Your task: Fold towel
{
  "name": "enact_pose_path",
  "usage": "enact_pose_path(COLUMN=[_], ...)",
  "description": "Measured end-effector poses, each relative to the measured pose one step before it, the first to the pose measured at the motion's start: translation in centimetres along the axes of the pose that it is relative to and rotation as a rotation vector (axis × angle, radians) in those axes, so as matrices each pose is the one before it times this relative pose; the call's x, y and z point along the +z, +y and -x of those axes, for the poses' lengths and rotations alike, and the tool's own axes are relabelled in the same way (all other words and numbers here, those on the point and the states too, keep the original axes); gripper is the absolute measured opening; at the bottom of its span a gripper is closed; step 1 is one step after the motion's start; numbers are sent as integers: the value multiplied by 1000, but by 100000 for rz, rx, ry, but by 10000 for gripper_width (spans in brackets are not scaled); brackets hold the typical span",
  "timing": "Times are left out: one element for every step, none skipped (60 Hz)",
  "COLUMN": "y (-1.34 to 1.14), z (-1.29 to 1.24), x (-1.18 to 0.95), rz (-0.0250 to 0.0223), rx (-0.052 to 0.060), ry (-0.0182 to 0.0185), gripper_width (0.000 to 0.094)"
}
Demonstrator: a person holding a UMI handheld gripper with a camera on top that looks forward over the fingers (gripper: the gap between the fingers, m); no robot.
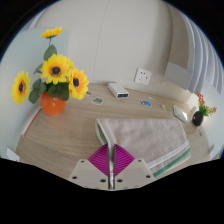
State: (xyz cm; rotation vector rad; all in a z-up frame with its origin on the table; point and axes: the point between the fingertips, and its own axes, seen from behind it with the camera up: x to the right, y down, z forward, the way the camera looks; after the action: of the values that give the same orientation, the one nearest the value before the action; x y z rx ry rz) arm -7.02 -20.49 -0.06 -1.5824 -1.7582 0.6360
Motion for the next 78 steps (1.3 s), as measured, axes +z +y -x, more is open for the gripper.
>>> enact_pose_path(y=[-215, -240, -277, -478, -379, -499, -536, -532, -517, -588, -677, -803, -673, -669, -676, -719, -769, -779, -770, -719, -715, -666, -707, -608, -539, -523, -431, -313, -187, -30, 76, 155, 224, 141, 300, 316, 329, 295, 455, 231, 292, 333, 341, 344, 362, 337, 336, 294, 265, 274, 207, 327, 315, 298, 242, 188, 198, 192, 71, 139, 5, -6, -21, -17, -28, -77, -66, -116, -102, -103, -137, -174, -193, -230, -303, -333, -427, -386], z=[224, 160, 161, 467, -36, 157, 132, 137, 114, 1, -67, 164, -46, -2, -87, -198, -251, -275, -342, -489, -608, -660, -453, -623, -783, -869, -1039, -1129, -1104, -1043, -980, -864, -822, -806, -904, -975, -1024, -945, -761, -799, -778, -779, -715, -647, -506, -554, -427, -394, -380, -383, -448, -316, -317, -273, -203, -212, -172, -125, -114, -35, -4, -22, -15, -14, -31, -104, -25, -172, -145, -214, -212, -167, -154, -95, -51, -243, 53, -22], x=[-445, -496, -556, -445, -844, -693, -768, -783, -813, -838, -861, -725, -667, -735, -724, -675, -618, -547, -496, -418, -335, -275, -151, 11, -33, 21, 83, 185, 246, 344, 380, 483, 496, 621, 579, 621, 636, 623, 547, 701, 674, 664, 644, 616, 510, 562, 518, 494, 478, 434, 430, 447, 413, 370, 326, 270, 234, 173, 105, 13, 41, 10, -7, -43, -42, -73, -96, -68, -123, -151, -173, -206, -287, -339, -418, -404, -618, -807], rz=[255, 215, 253, -27, -319, -580, -604, -564, -449, -618, -898, -824, -1083, -963, -913, -977, -1116, -1314, -1351, -1227, -1127, -1105, -950, -838, -994, -856, -720, -544, -217, 77, 285, 360, 451, 921, 1086, 1047, 1044, 890, 242, 627, 656, 769, 819, 798, 819, 782, 756, 633, 540, 496, 626, 504, 587, 523, 409, 263, 230, 163, 280, -130, -261, -335, -283, -140, -171, -221, -174, 45, -131, -63, -24, -107, -148, -222, -379, -755, -825, -512], rx=[2388, 2155, 1822, 1736, 1755, 2101, 2115, 1819, 1500, 1484, 1600, 1611, 1440, 1095, 1028, 1023, 1034, 1117, 1121, 1008, 1034, 1054, 1648, 1416, 1793, 1404, 780, 218, 37, 195, 559, 933, 1325, 936, 695, 344, -8, -154, -305, -775, -882, -907, -937, -808, -430, -658, -777, -972, -1056, -1164, -1429, -1556, -1579, -1389, -1384, -1274, -1156, -999, -934, -855, -771, -706, -513, -442, -545, -616, -576, -601, -493, -460, -436, -325, -257, -371, -563, -717, -506, -487], ry=[-1154, -943, -951, 262, -1818, -1338, -1369, -1421, -1357, -1115, -884, -273, -1107, -1140, -956, -653, -537, -532, -453, -88, 354, 560, 711, 354, 452, 832, 1328, 1769, 1826, 1701, 1374, 1095, 921, 1082, 970, 1169, 1515, 1533, 1374, 1220, 1191, 1226, 1153, 1022, 989, 663, 466, 381, 411, 484, 506, 738, 574, 416, 304, 268, 202, 44, -421, -247, -470, -285, -283, -236, -206, 201, -19, -30, 626, 752, 760, 668, 526, 366, 30, -531, -129, -217], gripper_width=[43, 43, 42, 42, 43, 42, 43, 43, 42, 42, 43, 42, 42, 42, 42, 42, 42, 42, 42, 42, 42, 42, 42, 42, 43, 42, 42, 43, 42, 42, 42, 42, 43, 42, 43, 43, 42, 43, 43, 43, 43, 44, 43, 44, 44, 44, 45, 46, 47, 49, 51, 52, 55, 57, 59, 64, 69, 73, 77, 87, 93, 97, 107, 118, 136, 163, 203, 260, 324, 399, 460, 515, 574, 639, 699, 761, 810, 856])
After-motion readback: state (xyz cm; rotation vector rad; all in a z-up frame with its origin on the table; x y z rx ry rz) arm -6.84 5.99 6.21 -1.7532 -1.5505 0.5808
